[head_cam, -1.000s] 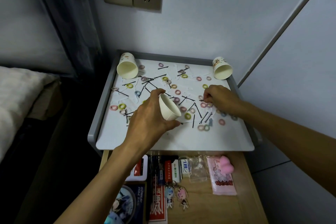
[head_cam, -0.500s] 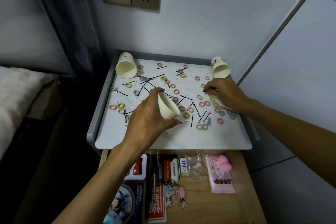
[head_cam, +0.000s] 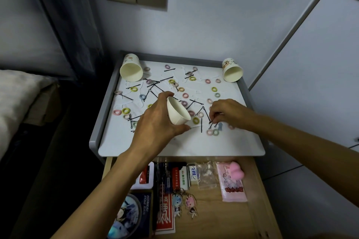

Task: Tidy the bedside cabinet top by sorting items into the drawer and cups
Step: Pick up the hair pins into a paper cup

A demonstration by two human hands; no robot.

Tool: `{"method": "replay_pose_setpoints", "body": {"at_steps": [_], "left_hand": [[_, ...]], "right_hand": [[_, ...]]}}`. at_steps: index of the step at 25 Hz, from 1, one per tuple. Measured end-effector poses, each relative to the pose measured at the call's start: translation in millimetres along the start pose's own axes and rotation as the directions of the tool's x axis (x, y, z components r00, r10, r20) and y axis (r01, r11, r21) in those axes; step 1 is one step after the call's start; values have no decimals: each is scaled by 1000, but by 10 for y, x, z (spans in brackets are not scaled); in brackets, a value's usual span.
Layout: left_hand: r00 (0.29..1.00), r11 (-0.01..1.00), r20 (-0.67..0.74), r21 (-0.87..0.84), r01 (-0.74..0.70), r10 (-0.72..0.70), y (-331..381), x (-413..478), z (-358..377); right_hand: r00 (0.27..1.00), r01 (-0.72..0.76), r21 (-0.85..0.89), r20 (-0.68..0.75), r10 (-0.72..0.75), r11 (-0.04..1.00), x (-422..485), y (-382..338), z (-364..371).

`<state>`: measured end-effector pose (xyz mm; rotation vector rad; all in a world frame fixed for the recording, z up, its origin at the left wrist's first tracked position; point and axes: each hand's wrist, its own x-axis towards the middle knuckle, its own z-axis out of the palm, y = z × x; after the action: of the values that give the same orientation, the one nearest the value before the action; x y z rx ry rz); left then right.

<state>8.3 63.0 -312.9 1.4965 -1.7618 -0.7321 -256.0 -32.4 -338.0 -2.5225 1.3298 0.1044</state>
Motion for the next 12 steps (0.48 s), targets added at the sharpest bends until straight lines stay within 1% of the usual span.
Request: {"method": "replay_pose_setpoints", "body": {"at_steps": [3, 6, 9, 12], "left_hand": [[1000, 1000, 2, -5, -3, 3, 6, 2, 2], [1000, 1000, 5, -5, -7, 7, -3, 7, 2], [1000, 1000, 2, -3, -2, 2, -20, 14, -2], [1000, 1000, 4, -3, -6, 6, -12, 12, -1]], "right_hand": [[1000, -4, 15, 3, 4, 1000, 16, 4, -2], [1000, 22, 29, 7, -22, 999, 44, 0, -17], [999, 45, -15, -10, -46, 999, 47, 7, -6], [989, 121, -92, -72, -128, 988, 30, -1, 57]]}}
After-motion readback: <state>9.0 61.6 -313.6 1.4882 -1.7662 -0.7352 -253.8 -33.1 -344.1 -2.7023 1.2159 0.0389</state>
